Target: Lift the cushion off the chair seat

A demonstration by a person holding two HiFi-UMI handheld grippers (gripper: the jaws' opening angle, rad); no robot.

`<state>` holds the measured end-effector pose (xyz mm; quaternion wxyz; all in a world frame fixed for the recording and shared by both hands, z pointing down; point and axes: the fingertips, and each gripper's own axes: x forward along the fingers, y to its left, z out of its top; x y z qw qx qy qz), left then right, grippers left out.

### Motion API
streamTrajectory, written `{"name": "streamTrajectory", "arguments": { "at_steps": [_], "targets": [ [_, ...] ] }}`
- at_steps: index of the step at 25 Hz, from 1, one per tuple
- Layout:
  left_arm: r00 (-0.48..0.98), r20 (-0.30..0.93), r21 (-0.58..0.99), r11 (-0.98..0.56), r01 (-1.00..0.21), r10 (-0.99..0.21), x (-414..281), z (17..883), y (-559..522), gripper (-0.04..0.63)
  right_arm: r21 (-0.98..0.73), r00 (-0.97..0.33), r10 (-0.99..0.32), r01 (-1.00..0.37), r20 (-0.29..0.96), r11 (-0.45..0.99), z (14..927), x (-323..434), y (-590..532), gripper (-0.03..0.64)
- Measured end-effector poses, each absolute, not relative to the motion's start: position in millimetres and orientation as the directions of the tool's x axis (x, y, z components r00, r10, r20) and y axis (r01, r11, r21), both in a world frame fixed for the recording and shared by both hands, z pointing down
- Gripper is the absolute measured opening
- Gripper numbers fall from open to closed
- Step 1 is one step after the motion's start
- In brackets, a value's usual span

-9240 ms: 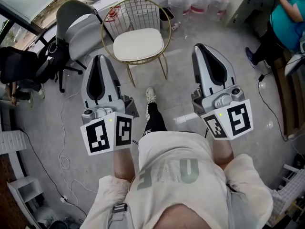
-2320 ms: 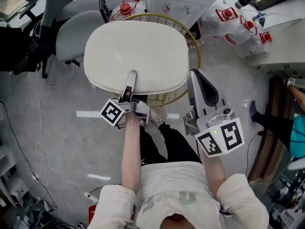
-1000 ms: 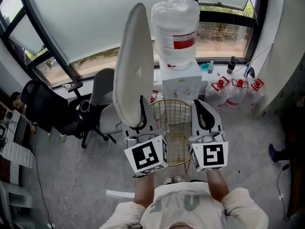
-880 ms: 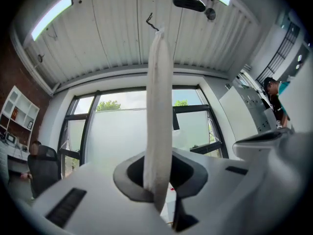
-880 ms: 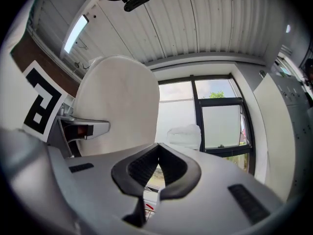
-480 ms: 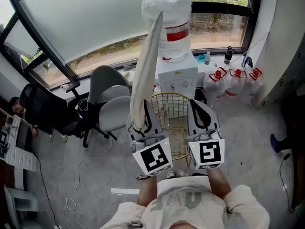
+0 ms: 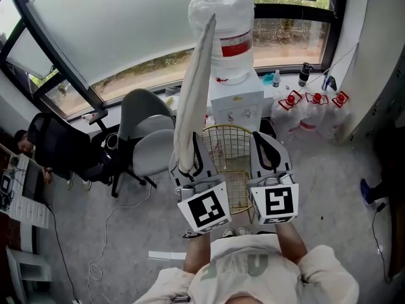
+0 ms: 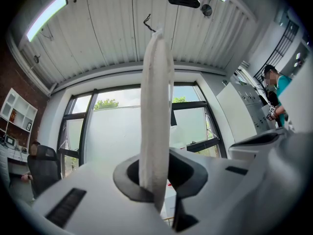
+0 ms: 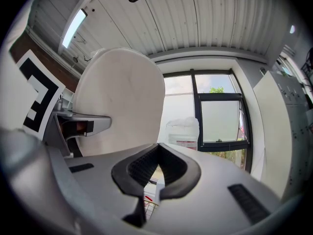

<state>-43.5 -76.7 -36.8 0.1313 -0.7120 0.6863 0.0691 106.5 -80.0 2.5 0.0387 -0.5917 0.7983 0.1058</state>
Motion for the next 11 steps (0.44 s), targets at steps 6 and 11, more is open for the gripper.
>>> {"name": "streamTrajectory", "arguments": {
  "at_steps": [6, 11],
  "targets": [
    [0.05, -0.286, -0.086, -0.027, -0.996, -0.957, -42.1, -37.5, -76.1, 0.049, 0.128, -0.28, -0.941, -0.957, -0.191, 0.259, 3.6, 113.2, -79.2, 0.015],
    [0.052, -0.297, -0.087, -0.027, -0.996, -0.954, -40.4, -40.3, -74.1, 0.049, 0.127, -0.27, -0.943, -0.96, -0.194, 0.249, 4.1, 116.2, -78.4, 0.015]
  ]
}}
